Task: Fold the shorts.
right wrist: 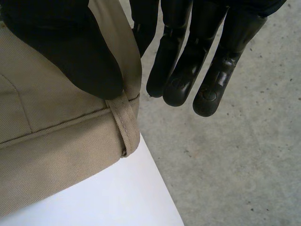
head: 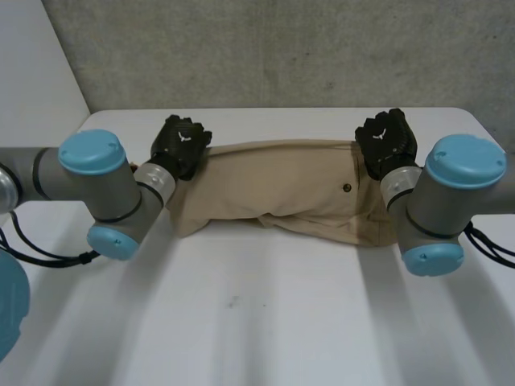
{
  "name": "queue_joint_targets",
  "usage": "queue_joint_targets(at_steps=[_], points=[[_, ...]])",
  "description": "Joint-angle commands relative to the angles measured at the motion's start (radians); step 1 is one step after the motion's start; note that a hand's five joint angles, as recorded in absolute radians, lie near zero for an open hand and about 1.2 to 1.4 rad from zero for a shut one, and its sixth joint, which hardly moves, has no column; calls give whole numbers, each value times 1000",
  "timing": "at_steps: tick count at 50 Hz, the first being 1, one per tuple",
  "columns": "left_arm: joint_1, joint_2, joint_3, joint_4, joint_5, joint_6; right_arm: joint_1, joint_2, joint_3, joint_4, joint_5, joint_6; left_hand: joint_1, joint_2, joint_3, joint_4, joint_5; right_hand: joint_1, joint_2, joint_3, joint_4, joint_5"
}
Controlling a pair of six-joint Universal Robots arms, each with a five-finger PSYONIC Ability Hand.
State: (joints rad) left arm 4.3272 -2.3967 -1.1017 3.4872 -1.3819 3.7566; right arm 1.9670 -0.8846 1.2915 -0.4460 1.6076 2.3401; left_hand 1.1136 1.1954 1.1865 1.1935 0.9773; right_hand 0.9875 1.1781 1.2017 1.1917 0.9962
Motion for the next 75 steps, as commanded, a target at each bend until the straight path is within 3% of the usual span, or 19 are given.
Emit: queue_joint_targets(at_steps=[1, 10, 13, 14, 16, 21, 30, 58, 75], points=[[-9, 56, -87, 1, 7, 11, 1, -51, 54, -8, -2, 4, 271, 189, 198, 191, 233, 409, 218, 195, 205, 225], [-17, 277, -259, -34, 9, 6, 4, -255, 195, 61, -6, -2, 210, 128, 137, 130, 172, 409, 218, 195, 205, 225], [-18, 327, -338, -91, 9, 6, 6, -292, 241, 122, -14, 1, -159, -241, -232, -239, -197, 409, 218, 195, 205, 225], [-21, 353, -371, -132, 9, 9, 7, -321, 279, 168, -29, 2, -477, -559, -550, -557, -515, 409, 218, 195, 205, 225], [-21, 370, -398, -177, 9, 8, 7, -345, 313, 202, -43, 2, -629, -711, -702, -709, -668, 409, 218, 195, 205, 225], [-17, 384, -449, -298, 11, -8, 7, -434, 452, 257, -89, 5, -615, -697, -688, -695, -654, 409, 218, 195, 205, 225], [-21, 383, -463, -315, 12, -141, 7, -531, 557, 253, -87, 7, -592, -674, -665, -672, -630, 409, 218, 195, 205, 225], [-66, 335, -403, -163, -6, -218, 26, -778, 638, 263, -95, 114, -548, -630, -621, -628, -586, 409, 218, 195, 205, 225], [-67, 292, -365, -111, -62, -219, 24, -801, 669, 268, -90, 105, -521, -603, -594, -601, -560, 409, 218, 195, 205, 225]])
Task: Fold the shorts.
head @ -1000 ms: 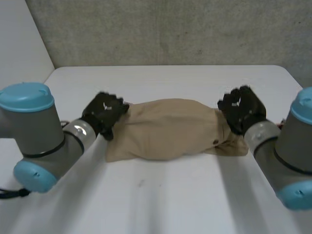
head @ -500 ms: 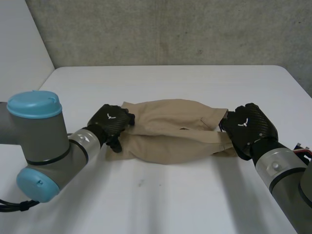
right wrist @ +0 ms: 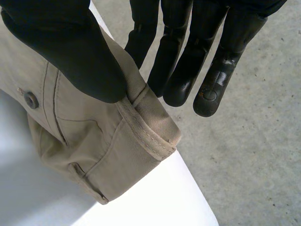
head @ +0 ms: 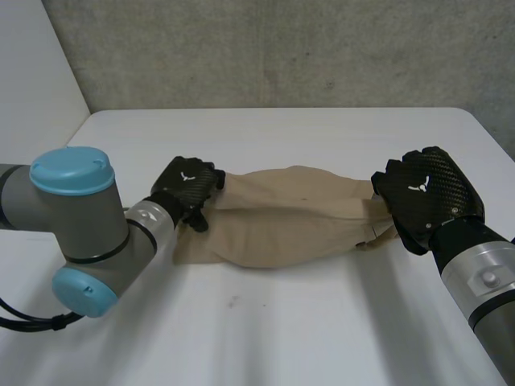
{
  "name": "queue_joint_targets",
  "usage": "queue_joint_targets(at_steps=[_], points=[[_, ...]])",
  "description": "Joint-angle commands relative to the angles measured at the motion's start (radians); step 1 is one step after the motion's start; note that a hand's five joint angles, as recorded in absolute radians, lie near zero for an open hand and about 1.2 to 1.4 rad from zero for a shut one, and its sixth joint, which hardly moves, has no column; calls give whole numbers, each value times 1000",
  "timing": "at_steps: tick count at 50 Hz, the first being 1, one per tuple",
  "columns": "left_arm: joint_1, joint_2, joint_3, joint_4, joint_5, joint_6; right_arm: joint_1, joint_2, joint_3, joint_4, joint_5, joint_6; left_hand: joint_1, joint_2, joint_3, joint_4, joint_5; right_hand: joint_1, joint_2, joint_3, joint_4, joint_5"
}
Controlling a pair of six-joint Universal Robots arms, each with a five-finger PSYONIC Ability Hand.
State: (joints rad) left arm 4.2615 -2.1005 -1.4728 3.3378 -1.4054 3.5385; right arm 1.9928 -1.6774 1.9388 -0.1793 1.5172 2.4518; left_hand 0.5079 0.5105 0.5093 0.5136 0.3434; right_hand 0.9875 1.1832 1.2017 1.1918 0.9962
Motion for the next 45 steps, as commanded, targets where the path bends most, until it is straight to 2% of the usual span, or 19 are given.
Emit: queue_joint_targets(at_steps=[1, 17, 18, 19, 22, 26, 33, 37, 41, 45], points=[[-2, -4, 6, 39, -37, 0, -2, -11, 22, 1, 0, -7, 81, 79, 80, 76, 71, 409, 213, 195, 204, 225], [-22, -45, 11, 39, -30, 2, -5, -51, 15, 0, 3, -1, 125, 123, 124, 120, 115, 409, 213, 195, 204, 225], [-22, -47, 12, 39, -30, 3, -5, -51, 15, 0, 3, -1, 166, 163, 165, 160, 156, 409, 213, 195, 204, 225], [-20, -52, 18, 39, -30, 5, -8, -51, 15, 0, 3, -1, 393, 391, 392, 388, 383, 409, 213, 195, 204, 225], [-17, -50, 23, 39, -32, -1, -14, -50, 15, 0, 5, -2, 855, 852, 854, 849, 845, 409, 213, 195, 204, 225], [-22, -32, 12, 32, -44, 2, -19, -36, 6, 3, 3, -4, 888, 886, 887, 883, 878, 409, 213, 195, 204, 225], [-18, 272, -113, -40, -32, 3, -19, 34, -50, 38, 3, -20, 888, 886, 887, 883, 878, 409, 213, 195, 204, 225], [-12, 454, -170, -139, -32, 8, -17, 51, -115, 130, 3, -40, 888, 886, 887, 883, 878, 409, 213, 195, 204, 225], [29, 614, -182, -350, -27, 8, -14, 45, -195, 253, -2, -54, 888, 886, 887, 883, 878, 409, 213, 195, 204, 225], [83, 674, -187, -529, -11, 10, -9, 42, -251, 360, -3, -71, 888, 886, 887, 883, 878, 409, 213, 195, 204, 225]])
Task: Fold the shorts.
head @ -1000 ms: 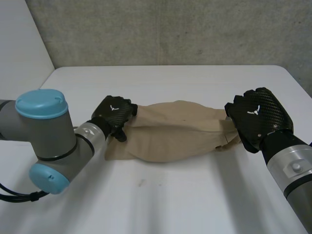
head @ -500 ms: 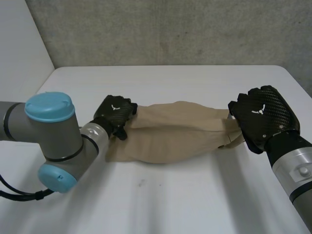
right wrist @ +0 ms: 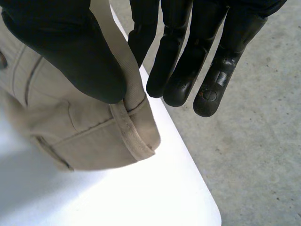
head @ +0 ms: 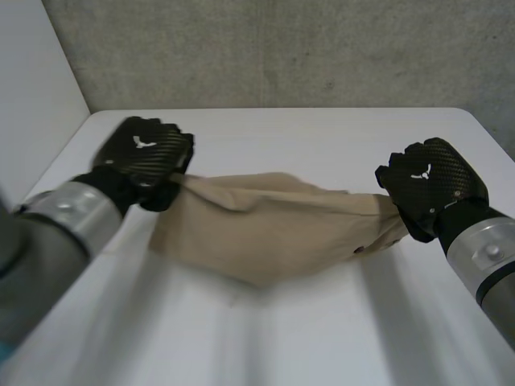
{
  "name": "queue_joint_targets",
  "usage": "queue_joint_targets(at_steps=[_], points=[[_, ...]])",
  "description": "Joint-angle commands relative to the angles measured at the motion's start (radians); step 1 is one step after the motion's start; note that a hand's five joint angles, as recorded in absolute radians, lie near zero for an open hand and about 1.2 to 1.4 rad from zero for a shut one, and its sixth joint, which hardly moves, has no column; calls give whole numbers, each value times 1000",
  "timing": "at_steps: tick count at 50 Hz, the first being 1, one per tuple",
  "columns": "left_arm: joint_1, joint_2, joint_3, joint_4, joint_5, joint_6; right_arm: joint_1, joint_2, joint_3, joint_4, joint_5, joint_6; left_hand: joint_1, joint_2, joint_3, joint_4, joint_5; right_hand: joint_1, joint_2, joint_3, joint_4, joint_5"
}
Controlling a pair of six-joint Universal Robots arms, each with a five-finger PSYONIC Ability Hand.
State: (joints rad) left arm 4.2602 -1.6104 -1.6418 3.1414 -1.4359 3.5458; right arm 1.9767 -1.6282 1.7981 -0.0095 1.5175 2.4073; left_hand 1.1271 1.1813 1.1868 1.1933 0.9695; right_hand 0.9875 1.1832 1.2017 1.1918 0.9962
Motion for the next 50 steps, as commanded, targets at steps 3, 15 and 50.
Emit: queue_joint_targets(at_steps=[3, 15, 50], points=[[135, 190, -55, -417, 61, 5, 8, -1, -129, 269, -5, -45, 269, 215, 209, 203, 252, 409, 213, 195, 204, 225], [254, -6, -162, -324, 186, 21, 13, 114, -79, 284, -69, -34, 269, 215, 209, 203, 252, 409, 213, 195, 204, 225], [99, -219, 151, 533, -18, 7, 57, 269, -409, -340, 24, 200, 188, 134, 128, 122, 171, 409, 213, 195, 204, 225]])
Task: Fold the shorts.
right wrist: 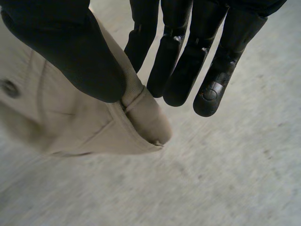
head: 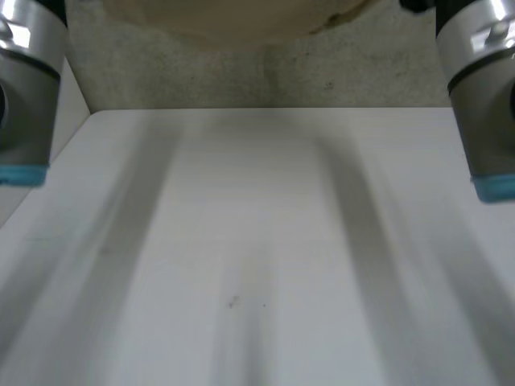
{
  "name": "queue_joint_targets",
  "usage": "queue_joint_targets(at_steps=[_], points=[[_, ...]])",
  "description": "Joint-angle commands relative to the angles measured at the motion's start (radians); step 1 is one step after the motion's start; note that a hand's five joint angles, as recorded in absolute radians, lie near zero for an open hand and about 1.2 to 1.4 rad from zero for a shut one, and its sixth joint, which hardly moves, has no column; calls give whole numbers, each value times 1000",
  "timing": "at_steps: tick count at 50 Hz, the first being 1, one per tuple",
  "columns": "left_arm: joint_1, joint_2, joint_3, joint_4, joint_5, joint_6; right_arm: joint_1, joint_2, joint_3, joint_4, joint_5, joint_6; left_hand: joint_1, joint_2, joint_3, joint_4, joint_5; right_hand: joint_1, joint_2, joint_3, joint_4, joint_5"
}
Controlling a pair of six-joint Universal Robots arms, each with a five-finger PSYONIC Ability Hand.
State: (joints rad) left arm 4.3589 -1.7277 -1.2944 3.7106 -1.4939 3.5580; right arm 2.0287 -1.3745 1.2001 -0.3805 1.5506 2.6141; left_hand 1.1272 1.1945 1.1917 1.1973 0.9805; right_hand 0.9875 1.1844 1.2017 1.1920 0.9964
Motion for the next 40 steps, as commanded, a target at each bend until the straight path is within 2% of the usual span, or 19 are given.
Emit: queue_joint_targets(at_steps=[1, 4, 5, 7, 11, 17, 20, 28, 40], points=[[-1, -122, -210, -38, 40, -8, 10, 21, 206, 31, -9, -6, 115, 47, 50, 45, 87, 409, 212, 195, 204, 225], [-2, -179, -252, -46, 43, -16, 34, 69, 272, 34, -12, -11, -182, -249, -246, -252, -209, 409, 212, 195, 204, 225], [-5, -237, -288, -69, 43, -16, 41, 84, 286, 37, -12, -14, -404, -471, -468, -474, -431, 409, 212, 195, 204, 225], [-7, -254, -299, -87, 44, -15, 48, 127, 327, 57, -12, -17, -441, -508, -505, -511, -469, 409, 212, 195, 204, 225], [-22, -338, -338, -220, 46, -8, 50, 182, 387, 116, -7, -20, -593, -661, -658, -663, -621, 409, 212, 195, 204, 225], [-19, -328, -365, -398, 47, -13, 50, 180, 470, 167, -14, -17, -623, -690, -688, -693, -651, 409, 212, 195, 204, 225], [-12, -282, -382, -428, 47, -16, 50, 141, 499, 170, -12, -14, -623, -690, -688, -693, -651, 409, 212, 195, 204, 225], [-13, -145, -447, -400, 49, -36, 54, 25, 533, 183, -12, -8, -661, -729, -726, -731, -689, 409, 212, 195, 204, 225], [-50, -187, -454, -388, 47, -123, 99, -127, 512, 242, -7, 38, -611, -679, -676, -681, -639, 409, 212, 195, 204, 225]])
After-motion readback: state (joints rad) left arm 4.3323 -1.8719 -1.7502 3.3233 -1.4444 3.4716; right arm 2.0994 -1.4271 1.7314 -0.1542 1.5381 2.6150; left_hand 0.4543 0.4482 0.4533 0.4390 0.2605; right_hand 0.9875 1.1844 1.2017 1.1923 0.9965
